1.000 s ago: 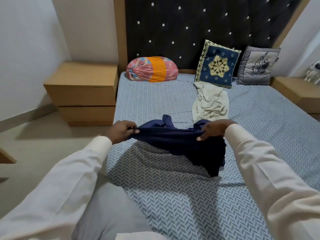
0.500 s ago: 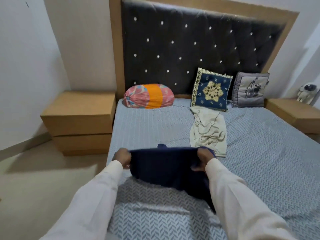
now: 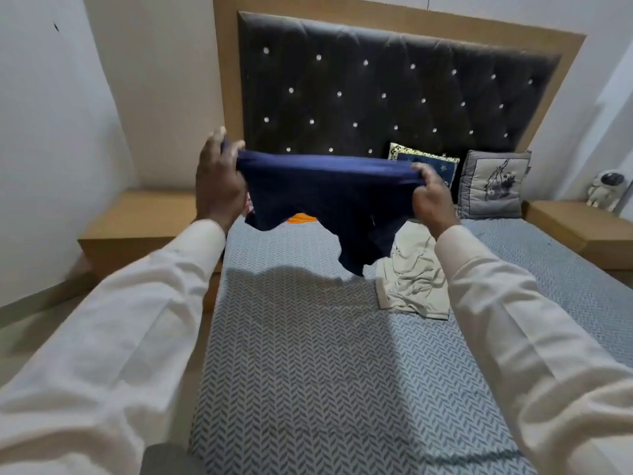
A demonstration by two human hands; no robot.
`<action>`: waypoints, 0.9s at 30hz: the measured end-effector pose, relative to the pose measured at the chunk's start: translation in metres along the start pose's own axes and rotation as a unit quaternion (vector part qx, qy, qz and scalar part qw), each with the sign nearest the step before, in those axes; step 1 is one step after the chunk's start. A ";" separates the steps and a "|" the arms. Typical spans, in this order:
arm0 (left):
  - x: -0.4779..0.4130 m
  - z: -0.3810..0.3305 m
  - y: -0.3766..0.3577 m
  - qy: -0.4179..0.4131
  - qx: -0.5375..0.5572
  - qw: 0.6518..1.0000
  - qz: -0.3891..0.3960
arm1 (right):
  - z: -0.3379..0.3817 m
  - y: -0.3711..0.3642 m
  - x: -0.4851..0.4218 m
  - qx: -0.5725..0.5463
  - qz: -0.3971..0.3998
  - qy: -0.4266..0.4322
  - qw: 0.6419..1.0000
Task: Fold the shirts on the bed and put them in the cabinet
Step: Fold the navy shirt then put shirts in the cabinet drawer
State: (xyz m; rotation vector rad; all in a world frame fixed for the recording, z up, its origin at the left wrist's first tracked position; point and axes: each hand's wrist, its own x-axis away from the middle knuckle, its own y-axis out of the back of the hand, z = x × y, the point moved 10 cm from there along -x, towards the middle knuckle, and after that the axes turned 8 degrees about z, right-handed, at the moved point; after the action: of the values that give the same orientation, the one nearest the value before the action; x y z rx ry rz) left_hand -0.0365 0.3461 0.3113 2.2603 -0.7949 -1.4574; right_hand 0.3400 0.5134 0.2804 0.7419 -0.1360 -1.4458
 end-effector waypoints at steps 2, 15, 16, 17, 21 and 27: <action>0.039 0.015 -0.014 -0.027 -0.090 0.994 0.053 | -0.029 -0.018 0.017 0.151 0.051 -0.011 0.987; 0.373 0.103 -0.141 0.077 -0.190 0.726 0.656 | -0.216 -0.151 0.219 0.438 0.409 -0.123 0.791; 0.389 0.107 -0.144 0.089 -0.190 0.714 0.668 | -0.223 -0.164 0.236 0.434 0.447 -0.134 0.771; 0.400 0.106 -0.144 0.099 -0.197 0.705 0.675 | -0.228 -0.173 0.251 0.423 0.479 -0.149 0.754; 0.433 0.109 -0.145 0.123 -0.200 0.704 0.670 | -0.252 -0.214 0.305 0.422 0.556 -0.186 0.692; 0.449 0.122 -0.160 0.148 -0.122 0.710 0.677 | -0.273 -0.232 0.316 0.505 0.464 -0.233 0.690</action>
State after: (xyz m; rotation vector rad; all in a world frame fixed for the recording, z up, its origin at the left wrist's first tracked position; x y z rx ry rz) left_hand 0.0389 0.1982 -0.1516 0.9955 -1.5026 -0.3855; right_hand 0.3335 0.3361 -0.1631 0.9208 -1.5850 -0.4034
